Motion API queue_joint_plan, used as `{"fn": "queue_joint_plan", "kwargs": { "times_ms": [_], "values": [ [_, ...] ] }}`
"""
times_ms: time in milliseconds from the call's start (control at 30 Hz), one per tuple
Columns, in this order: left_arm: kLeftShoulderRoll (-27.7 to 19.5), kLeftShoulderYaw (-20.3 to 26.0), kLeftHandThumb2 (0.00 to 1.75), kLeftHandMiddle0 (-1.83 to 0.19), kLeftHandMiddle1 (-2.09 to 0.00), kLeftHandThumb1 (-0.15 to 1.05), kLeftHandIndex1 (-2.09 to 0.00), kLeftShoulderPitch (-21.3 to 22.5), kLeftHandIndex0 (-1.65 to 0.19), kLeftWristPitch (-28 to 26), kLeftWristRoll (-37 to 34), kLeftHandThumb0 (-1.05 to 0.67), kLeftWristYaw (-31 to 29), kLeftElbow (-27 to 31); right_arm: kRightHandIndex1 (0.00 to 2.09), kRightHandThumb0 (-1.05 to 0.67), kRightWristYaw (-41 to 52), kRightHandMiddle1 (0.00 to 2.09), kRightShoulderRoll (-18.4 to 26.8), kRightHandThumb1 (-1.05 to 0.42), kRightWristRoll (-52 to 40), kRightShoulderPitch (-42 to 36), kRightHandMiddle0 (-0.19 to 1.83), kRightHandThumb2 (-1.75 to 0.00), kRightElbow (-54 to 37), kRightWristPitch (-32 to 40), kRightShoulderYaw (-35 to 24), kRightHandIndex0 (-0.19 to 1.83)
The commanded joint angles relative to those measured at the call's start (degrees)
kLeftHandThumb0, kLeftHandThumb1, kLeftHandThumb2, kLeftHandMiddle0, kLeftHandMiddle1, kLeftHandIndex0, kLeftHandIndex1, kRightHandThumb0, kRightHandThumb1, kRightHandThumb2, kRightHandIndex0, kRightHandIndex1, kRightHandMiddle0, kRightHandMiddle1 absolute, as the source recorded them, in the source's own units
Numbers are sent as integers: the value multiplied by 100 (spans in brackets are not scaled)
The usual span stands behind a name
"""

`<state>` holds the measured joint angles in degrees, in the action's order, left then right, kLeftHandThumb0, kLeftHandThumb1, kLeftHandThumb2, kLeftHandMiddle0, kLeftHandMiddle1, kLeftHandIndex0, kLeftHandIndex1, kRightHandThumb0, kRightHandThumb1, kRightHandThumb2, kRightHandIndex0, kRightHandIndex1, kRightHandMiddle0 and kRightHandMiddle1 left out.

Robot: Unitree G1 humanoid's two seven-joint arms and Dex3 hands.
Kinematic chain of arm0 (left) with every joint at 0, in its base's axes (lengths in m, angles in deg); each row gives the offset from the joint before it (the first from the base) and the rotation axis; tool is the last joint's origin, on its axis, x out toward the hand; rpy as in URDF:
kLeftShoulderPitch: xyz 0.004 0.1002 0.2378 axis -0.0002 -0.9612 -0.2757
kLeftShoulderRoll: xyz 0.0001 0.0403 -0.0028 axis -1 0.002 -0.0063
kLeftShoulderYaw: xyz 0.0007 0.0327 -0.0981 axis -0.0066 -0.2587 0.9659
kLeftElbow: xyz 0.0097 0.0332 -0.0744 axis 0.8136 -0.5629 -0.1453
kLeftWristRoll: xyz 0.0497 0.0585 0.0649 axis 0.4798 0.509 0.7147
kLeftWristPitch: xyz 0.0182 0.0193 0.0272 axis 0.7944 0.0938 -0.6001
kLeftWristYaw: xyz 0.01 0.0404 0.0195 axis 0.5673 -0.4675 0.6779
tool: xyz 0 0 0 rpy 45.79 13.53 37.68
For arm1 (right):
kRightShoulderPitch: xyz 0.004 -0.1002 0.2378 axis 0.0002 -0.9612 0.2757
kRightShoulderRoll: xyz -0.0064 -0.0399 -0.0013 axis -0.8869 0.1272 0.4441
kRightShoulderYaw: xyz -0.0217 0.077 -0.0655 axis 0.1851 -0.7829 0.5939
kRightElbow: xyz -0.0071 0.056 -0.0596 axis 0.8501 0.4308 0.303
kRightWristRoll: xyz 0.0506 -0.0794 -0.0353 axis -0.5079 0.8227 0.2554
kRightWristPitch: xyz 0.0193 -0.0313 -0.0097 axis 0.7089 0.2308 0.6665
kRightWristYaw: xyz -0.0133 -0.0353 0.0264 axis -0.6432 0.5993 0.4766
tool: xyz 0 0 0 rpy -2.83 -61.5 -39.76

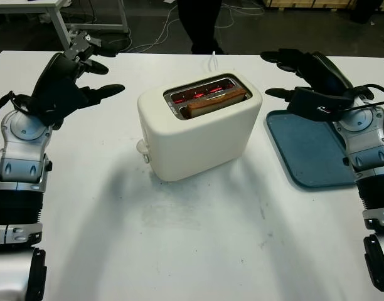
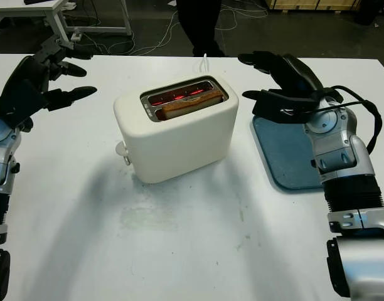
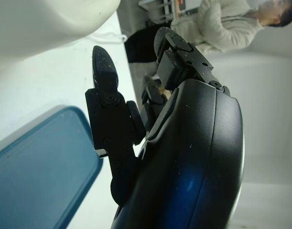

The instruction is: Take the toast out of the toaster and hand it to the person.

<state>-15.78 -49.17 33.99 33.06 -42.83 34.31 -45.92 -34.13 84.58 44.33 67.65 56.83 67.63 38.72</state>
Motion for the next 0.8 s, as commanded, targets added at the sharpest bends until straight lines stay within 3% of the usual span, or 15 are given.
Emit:
{"fn": "queue_joint_plan", "kwargs": {
  "times_ms": [0,433,767],
  "values": [
    [28,-9,1,0,-129,92,-117,107,0,15,-102,-86,-45,-15,0,-30,55,0,-43,-92,-90,-5,42,-14,-117,38,-31,43],
    [85,-2,0,0,-126,91,-115,87,0,13,-90,-84,-76,-9,0,-26,135,0,-88,-92,-162,-48,40,-15,-205,265,-121,40],
    [57,-8,0,0,-125,91,-112,45,0,-105,-41,-85,-70,104,1,-29,73,1,-39,-92,-93,2,41,-14,-70,50,-61,43]
  ]
}}
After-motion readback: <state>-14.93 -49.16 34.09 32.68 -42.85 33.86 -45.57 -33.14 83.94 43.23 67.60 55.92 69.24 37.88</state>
